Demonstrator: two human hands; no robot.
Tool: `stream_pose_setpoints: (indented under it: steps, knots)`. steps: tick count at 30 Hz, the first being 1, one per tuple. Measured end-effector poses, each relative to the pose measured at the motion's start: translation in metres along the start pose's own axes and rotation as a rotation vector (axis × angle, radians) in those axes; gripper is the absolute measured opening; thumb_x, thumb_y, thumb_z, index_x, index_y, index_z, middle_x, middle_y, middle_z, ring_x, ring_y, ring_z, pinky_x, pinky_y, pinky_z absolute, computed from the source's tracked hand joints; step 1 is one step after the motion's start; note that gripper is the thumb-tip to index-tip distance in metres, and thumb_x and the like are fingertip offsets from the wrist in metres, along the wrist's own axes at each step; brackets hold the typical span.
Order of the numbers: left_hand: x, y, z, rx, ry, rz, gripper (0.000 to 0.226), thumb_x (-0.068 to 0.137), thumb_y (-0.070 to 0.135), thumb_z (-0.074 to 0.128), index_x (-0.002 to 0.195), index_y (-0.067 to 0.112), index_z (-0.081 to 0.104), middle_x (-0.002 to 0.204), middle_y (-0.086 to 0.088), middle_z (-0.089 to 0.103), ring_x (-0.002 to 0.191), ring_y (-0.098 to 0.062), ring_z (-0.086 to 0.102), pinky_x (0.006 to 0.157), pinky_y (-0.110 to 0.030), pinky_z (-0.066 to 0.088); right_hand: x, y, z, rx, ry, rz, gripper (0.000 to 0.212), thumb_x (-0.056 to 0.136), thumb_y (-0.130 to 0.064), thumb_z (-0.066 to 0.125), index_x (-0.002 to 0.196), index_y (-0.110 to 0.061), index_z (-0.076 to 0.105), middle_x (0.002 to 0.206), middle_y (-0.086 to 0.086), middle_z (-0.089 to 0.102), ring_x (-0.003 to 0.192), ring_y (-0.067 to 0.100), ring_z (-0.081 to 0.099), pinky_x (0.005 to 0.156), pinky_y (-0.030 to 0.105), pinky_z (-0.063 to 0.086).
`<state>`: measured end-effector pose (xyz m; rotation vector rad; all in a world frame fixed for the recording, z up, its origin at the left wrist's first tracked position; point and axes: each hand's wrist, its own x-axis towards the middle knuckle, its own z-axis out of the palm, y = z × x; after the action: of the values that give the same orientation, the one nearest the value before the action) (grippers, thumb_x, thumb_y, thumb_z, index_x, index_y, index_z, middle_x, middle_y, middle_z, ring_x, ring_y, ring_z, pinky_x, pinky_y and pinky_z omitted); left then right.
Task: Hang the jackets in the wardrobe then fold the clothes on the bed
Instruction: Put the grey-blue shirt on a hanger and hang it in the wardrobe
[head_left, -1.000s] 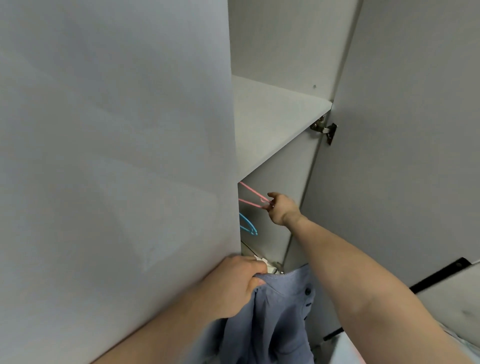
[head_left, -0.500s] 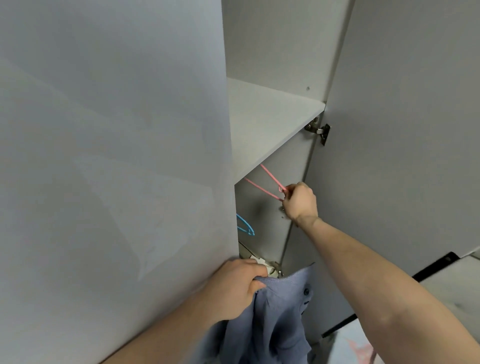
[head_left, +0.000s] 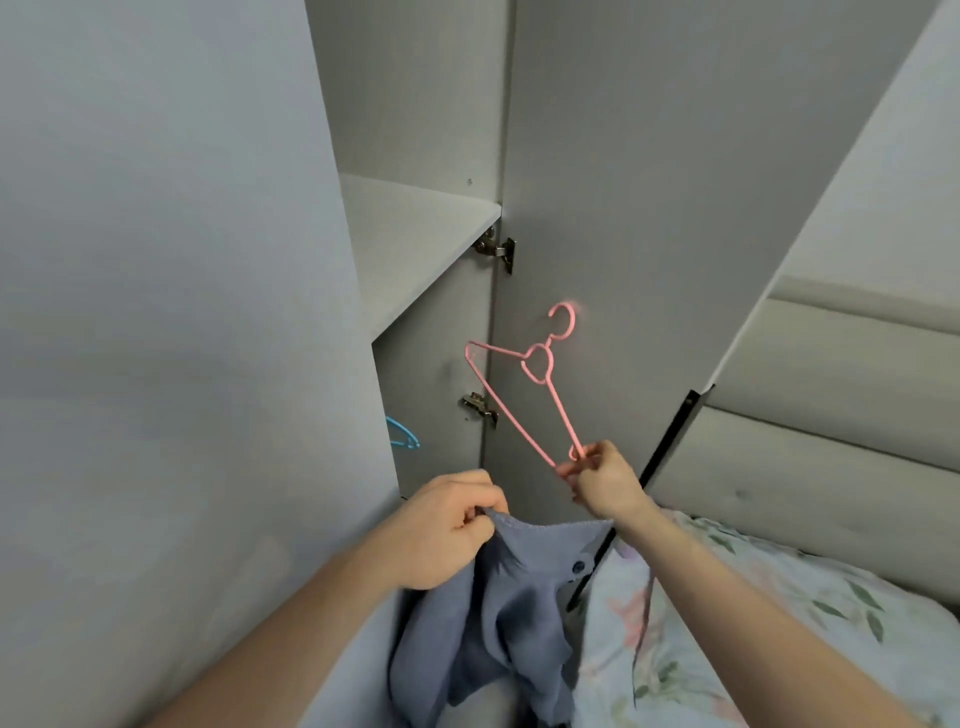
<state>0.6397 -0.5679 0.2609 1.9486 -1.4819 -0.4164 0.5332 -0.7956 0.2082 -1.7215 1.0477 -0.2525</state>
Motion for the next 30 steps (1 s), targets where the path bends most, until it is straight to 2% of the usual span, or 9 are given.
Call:
stream_pose_setpoints:
  steps: [5,8,11,14,17,20,25,28,30]
  knots:
    - [-0.009,0.039,-0.009,-0.154,0.051,0.077,0.035,0.087,0.02,0.062,0.061,0.02,0.039,0.071,0.002,0.043,0.065,-0.016,0.041,0.065,-0.036,0.036,-0.084,0.03,-0.037,0.147,0.058,-0.007,0.026,0.094,0.007,0.041,0.102,-0.011,0.057,0.084,0.004,0.075,0.077,0.023,0.062,0.068,0.037,0.054]
    - [-0.016,0.063,-0.01,-0.234,0.068,0.084,0.051,0.087,0.038,0.067,0.057,0.018,0.031,0.066,-0.002,0.038,0.063,-0.023,0.037,0.063,-0.034,0.034,-0.133,0.033,-0.052,0.278,0.039,0.021,0.027,0.099,0.005,0.045,0.113,-0.014,0.059,0.083,0.01,0.069,0.062,0.017,0.057,0.062,0.034,0.051]
    - [-0.021,0.083,-0.013,-0.239,0.024,0.126,0.044,0.076,0.023,0.068,0.057,0.01,0.031,0.066,-0.008,0.037,0.061,-0.019,0.033,0.062,-0.033,0.031,-0.176,0.036,-0.059,0.328,-0.035,0.079,0.031,0.097,0.003,0.055,0.118,-0.018,0.062,0.09,0.011,0.063,0.07,0.02,0.057,0.069,0.036,0.055]
    - [-0.027,0.103,-0.017,-0.213,-0.058,0.185,0.027,0.063,0.006,0.056,0.056,0.009,0.03,0.065,-0.009,0.036,0.061,-0.014,0.031,0.06,-0.034,0.027,-0.207,0.044,-0.063,0.344,-0.098,0.09,0.025,0.096,-0.001,0.062,0.119,-0.01,0.065,0.09,0.01,0.056,0.075,0.022,0.054,0.072,0.032,0.059]
    - [-0.035,0.123,-0.02,-0.183,-0.145,0.233,0.027,0.061,0.001,0.054,0.057,0.013,0.03,0.066,-0.013,0.037,0.062,-0.016,0.03,0.06,-0.034,0.026,-0.228,0.054,-0.066,0.315,-0.069,0.058,0.03,0.093,-0.009,0.07,0.122,-0.01,0.061,0.095,0.008,0.063,0.078,0.018,0.06,0.074,0.032,0.061]
    - [-0.043,0.144,-0.023,-0.15,-0.272,0.287,0.024,0.062,-0.001,0.053,0.06,0.012,0.033,0.067,-0.019,0.037,0.063,-0.018,0.029,0.06,-0.034,0.027,-0.247,0.059,-0.068,0.241,-0.033,-0.009,0.033,0.085,-0.016,0.081,0.109,-0.014,0.059,0.099,0.003,0.064,0.081,0.014,0.063,0.075,0.032,0.059]
    - [-0.058,0.175,-0.021,-0.138,-0.408,0.337,0.024,0.063,-0.006,0.052,0.063,0.009,0.032,0.069,-0.023,0.034,0.066,-0.031,0.028,0.059,-0.043,0.027,-0.274,0.058,-0.069,0.156,0.015,-0.139,0.051,0.072,-0.006,0.091,0.106,-0.002,0.053,0.086,-0.004,0.057,0.067,0.014,0.05,0.061,0.023,0.048]
    - [-0.064,0.185,-0.024,-0.115,-0.438,0.342,0.026,0.068,-0.01,0.053,0.063,0.006,0.034,0.067,-0.021,0.034,0.064,-0.028,0.03,0.058,-0.031,0.03,-0.287,0.065,-0.07,0.048,0.055,-0.194,0.039,0.076,-0.015,0.089,0.087,-0.009,0.052,0.073,-0.001,0.046,0.063,0.015,0.044,0.059,0.024,0.041]
    - [-0.067,0.185,-0.027,-0.062,-0.415,0.33,0.026,0.071,-0.01,0.056,0.063,0.006,0.037,0.065,-0.015,0.036,0.061,-0.016,0.032,0.058,-0.024,0.031,-0.297,0.07,-0.074,0.057,0.081,-0.188,0.036,0.083,-0.013,0.083,0.076,-0.012,0.048,0.066,-0.003,0.041,0.059,0.012,0.04,0.058,0.021,0.036]
